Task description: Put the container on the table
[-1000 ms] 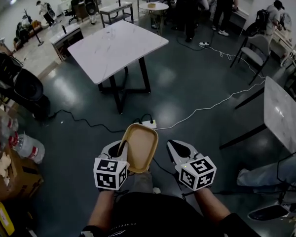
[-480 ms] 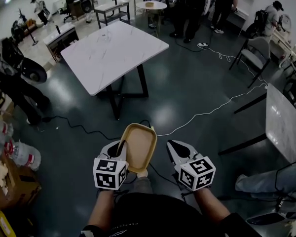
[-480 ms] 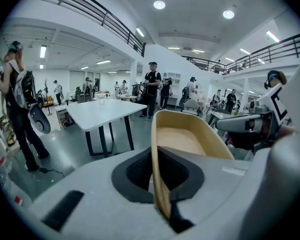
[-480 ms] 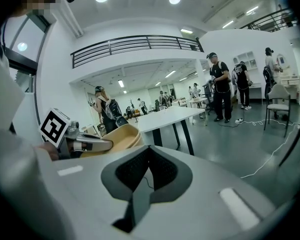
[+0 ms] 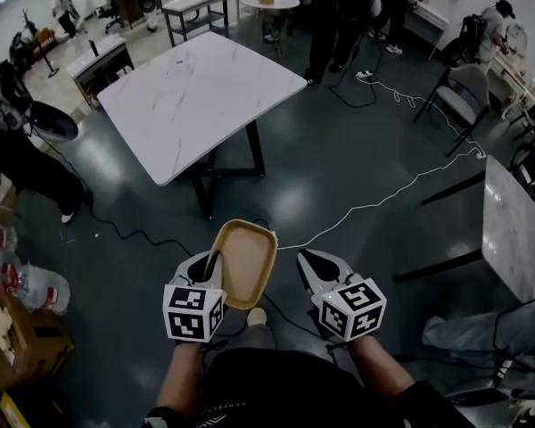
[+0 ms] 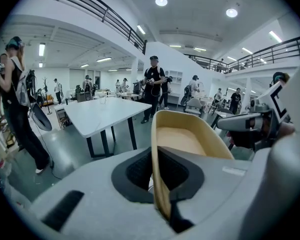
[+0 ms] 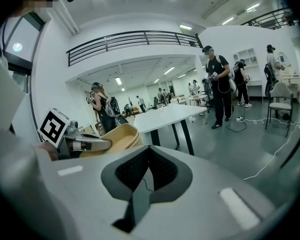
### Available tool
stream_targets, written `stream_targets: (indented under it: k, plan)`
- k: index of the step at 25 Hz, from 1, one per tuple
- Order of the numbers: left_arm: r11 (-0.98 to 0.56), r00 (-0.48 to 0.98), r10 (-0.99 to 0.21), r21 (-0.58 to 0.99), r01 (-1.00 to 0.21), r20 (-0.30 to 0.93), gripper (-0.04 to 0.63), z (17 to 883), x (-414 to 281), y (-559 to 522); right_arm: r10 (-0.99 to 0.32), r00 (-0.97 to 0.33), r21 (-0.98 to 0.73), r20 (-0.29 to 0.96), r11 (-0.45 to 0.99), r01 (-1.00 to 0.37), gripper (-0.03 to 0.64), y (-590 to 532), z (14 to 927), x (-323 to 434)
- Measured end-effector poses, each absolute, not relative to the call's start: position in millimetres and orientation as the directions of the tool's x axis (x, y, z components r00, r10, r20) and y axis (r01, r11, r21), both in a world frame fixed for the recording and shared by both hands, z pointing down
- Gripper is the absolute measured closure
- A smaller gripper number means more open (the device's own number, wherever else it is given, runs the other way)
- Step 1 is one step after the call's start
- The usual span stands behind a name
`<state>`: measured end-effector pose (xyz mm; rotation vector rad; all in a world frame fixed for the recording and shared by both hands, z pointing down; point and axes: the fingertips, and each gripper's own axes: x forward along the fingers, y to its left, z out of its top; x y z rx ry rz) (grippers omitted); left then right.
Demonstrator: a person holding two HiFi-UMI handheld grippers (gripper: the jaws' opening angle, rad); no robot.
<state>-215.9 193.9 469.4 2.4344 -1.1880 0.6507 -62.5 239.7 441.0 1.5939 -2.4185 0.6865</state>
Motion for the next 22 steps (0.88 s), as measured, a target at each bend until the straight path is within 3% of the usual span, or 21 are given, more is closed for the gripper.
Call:
stream_targets:
  k: [12, 22]
  plan:
    - [-0.605, 0.552, -0.627, 0.103, -0.79, 0.549, 0.588, 478.2, -226.4, 136.1, -0.829, -0.392, -0.276, 0.398, 0.299, -0.913, 0.617, 186.7, 451.0, -70.0]
    - [-0.571, 0.527, -0.636, 0.116, -0.813, 0.564, 0.588, 483.9, -194.6, 122.4, -0.814, -0.413, -0.268, 0.409, 0.326, -0.907, 0.617, 161.5, 455.3, -33.7]
